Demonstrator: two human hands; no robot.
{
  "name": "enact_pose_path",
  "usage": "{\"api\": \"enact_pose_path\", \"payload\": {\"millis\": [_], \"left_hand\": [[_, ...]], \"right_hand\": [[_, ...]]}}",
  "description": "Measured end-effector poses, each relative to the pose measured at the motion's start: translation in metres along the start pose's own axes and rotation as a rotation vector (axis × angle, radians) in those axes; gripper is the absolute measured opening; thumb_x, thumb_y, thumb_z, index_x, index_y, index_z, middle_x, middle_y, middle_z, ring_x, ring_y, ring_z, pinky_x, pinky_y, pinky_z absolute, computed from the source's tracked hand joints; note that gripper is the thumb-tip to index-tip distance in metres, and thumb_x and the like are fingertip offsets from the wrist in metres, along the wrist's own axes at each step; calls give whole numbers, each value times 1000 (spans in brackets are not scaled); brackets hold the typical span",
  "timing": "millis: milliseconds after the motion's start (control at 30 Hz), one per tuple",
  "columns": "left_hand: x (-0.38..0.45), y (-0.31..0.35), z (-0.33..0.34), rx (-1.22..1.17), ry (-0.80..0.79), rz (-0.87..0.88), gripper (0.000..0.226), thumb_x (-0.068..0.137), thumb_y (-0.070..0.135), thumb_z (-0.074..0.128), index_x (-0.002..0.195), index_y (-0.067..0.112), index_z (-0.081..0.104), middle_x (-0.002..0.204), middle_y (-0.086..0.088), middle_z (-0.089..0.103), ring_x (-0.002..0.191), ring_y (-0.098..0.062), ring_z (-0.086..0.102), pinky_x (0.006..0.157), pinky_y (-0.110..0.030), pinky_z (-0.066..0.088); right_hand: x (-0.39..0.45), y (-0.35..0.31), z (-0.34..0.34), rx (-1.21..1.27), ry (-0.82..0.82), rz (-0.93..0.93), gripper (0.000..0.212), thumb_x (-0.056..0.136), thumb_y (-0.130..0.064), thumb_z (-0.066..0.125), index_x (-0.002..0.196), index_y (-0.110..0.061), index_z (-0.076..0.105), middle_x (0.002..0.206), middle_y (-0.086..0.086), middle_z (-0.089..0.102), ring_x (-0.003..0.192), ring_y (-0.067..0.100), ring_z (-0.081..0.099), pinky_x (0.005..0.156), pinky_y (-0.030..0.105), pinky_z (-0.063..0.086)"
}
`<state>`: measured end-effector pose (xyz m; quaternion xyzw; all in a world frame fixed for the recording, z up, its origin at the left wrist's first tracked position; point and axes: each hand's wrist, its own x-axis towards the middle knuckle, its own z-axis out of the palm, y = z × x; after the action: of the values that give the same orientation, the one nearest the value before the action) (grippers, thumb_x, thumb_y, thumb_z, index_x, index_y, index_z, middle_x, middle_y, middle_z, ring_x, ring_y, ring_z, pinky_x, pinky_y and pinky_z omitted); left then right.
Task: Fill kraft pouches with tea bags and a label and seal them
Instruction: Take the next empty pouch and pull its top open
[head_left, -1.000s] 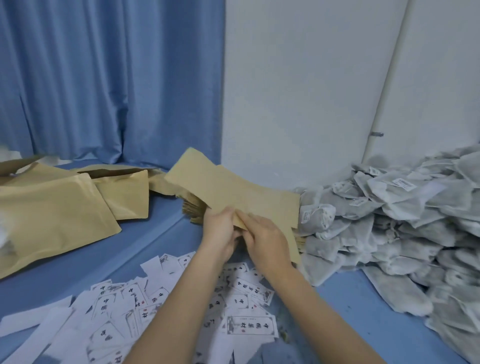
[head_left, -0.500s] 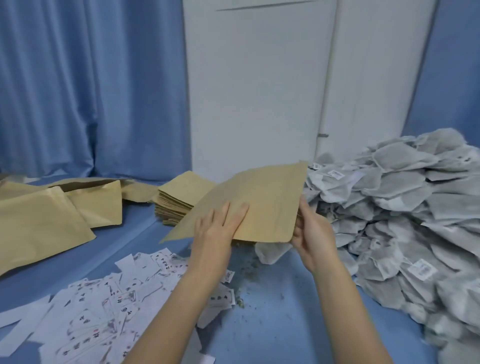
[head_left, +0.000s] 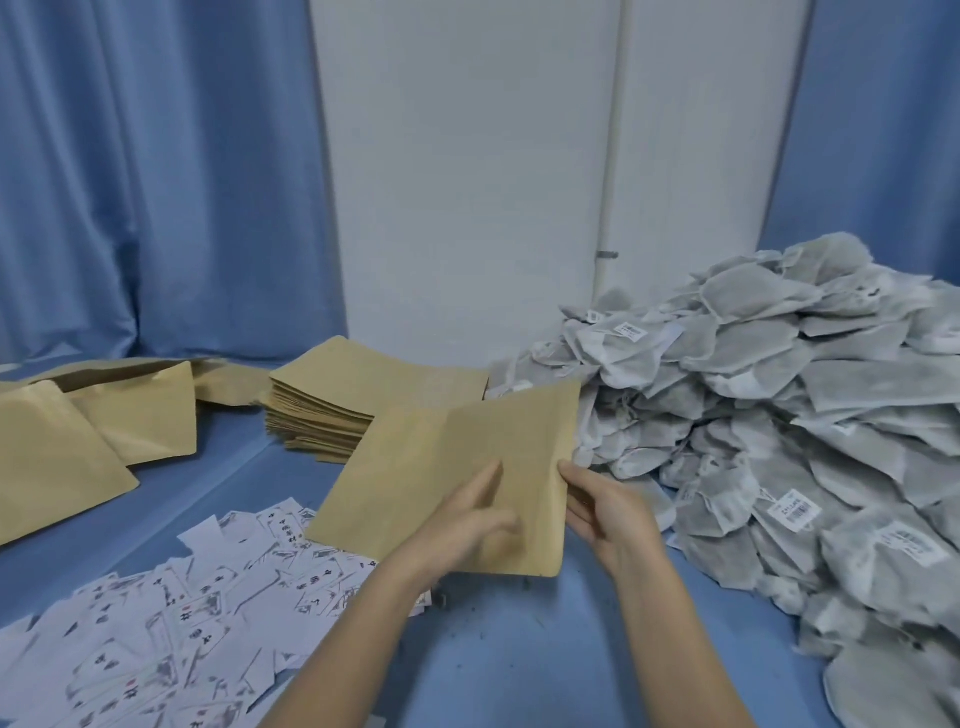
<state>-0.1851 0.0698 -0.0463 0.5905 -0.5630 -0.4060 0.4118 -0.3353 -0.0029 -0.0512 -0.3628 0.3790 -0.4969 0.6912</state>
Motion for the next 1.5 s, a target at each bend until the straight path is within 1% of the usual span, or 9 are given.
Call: {"api": "enact_pose_path", "payload": {"millis": [167, 533, 600, 700, 800, 1133, 1267, 1400, 1500], "left_hand": [[28, 30, 24, 40, 485, 10, 54, 81, 52, 63, 126, 23, 59, 124, 7, 62, 115, -9, 55, 86, -19, 36], [33, 32, 30, -40, 685, 94, 42, 90, 40, 58, 55, 17, 55, 49, 7, 50, 59, -16, 49, 60, -21, 40], [32, 32, 37, 130, 723, 139, 42, 95, 28, 52, 56, 13, 51, 49, 2, 49, 59, -20, 45, 52, -23, 31], [30, 33, 44, 353, 762, 229, 35, 99, 19, 44, 72, 6, 63, 70, -12, 65, 69, -30, 55, 56, -26, 25], [31, 33, 47, 482, 711, 288, 30, 98, 11, 41, 80, 1, 62, 80, -19, 66, 76, -37, 57, 58, -29, 26], [33, 27, 59, 427, 794, 300, 35, 101, 17, 37, 89, -6, 60, 76, -26, 64, 72, -42, 59, 56, -27, 24], [34, 32, 61, 726, 675, 224, 29, 102, 18, 32, 103, 3, 56, 94, -18, 67, 87, -35, 62, 62, -31, 33], [19, 50, 70, 1068, 687, 332, 22, 59, 5, 81, 71, 4, 63, 55, -9, 63, 45, -19, 62, 39, -25, 34], [14, 58, 75, 1207, 687, 342, 33, 27, 3, 82, 46, 13, 57, 32, 1, 45, 24, -9, 44, 28, -19, 25]], "right_hand": [[-6, 2, 14, -1, -106, -39, 15, 80, -6, 68, 88, 7, 69, 84, 16, 70, 75, 19, 67, 61, 25, 57], [-14, 4, 22, -104, -137, -174, 16, 83, -15, 67, 88, -1, 73, 82, 11, 73, 75, 14, 69, 65, 25, 56], [-13, 9, 23, -360, -2, -346, 13, 83, -20, 67, 81, -9, 74, 77, 4, 73, 74, 10, 67, 72, 29, 56], [-18, 9, 27, -733, 59, -581, 18, 89, -28, 60, 81, -17, 71, 64, -16, 65, 65, -12, 59, 64, 6, 45], [-17, 8, 22, -1012, 104, -691, 35, 95, -26, 48, 70, -6, 61, 55, -1, 58, 48, 1, 48, 52, 9, 36], [-6, 8, 0, -841, 231, -609, 15, 92, -8, 45, 78, -9, 50, 53, -4, 43, 52, 14, 39, 58, 28, 31], [-10, 4, -3, -992, 211, -903, 17, 87, -11, 55, 102, -19, 55, 92, -7, 50, 79, 11, 52, 65, 21, 43], [-2, -4, -3, -1266, 46, -1039, 7, 83, -6, 60, 88, -10, 64, 96, -1, 59, 93, 12, 50, 81, 27, 40], [11, -10, -8, -1533, -98, -1145, 12, 77, 7, 61, 84, 0, 67, 83, 10, 61, 84, 25, 57, 73, 36, 49]]}}
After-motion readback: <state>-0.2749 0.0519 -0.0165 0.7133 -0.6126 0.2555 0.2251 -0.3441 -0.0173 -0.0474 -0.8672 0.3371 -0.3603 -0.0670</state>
